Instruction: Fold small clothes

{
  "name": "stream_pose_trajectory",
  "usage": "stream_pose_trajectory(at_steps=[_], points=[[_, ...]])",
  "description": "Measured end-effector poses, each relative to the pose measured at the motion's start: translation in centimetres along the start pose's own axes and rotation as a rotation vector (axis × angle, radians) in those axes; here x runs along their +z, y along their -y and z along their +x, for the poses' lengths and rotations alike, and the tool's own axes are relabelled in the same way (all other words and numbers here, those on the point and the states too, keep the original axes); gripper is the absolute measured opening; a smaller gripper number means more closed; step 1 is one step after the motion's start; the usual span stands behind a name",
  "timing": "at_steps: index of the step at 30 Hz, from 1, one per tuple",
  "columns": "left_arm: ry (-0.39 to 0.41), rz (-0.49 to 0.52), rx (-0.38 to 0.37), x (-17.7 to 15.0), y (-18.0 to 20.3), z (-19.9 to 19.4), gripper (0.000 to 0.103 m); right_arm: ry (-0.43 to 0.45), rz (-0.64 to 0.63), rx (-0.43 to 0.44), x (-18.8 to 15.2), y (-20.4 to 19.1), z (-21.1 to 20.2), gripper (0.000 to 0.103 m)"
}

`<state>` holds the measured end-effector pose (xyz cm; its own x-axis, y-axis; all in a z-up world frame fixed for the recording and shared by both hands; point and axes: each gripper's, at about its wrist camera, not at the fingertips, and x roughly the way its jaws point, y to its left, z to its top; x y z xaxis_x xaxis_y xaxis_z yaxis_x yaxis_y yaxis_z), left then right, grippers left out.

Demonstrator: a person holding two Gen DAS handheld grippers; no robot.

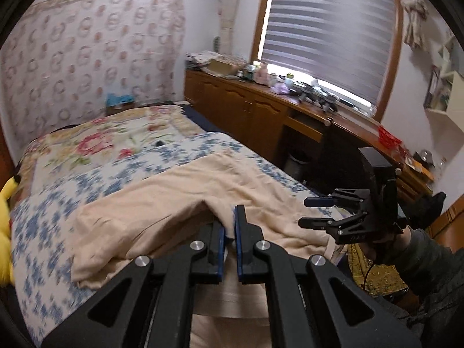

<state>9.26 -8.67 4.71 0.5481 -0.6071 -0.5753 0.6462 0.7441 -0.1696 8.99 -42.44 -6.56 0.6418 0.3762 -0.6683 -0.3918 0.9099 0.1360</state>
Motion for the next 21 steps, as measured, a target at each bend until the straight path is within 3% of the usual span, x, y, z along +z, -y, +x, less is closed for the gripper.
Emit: stream_pose_trajectory(at_steps=[13,21], points=[[-0.060,0.157,-0.123,6.2,9.2,7.3,0.003,0.047,0.041,-0.041,-1.9,3.4,-3.4,0.060],[-0.147,0.177,-0.144,6.3,11.7,11.1,0.004,0.049,0.077,-0.052,-3.0,4.9,-4.6,0.060]])
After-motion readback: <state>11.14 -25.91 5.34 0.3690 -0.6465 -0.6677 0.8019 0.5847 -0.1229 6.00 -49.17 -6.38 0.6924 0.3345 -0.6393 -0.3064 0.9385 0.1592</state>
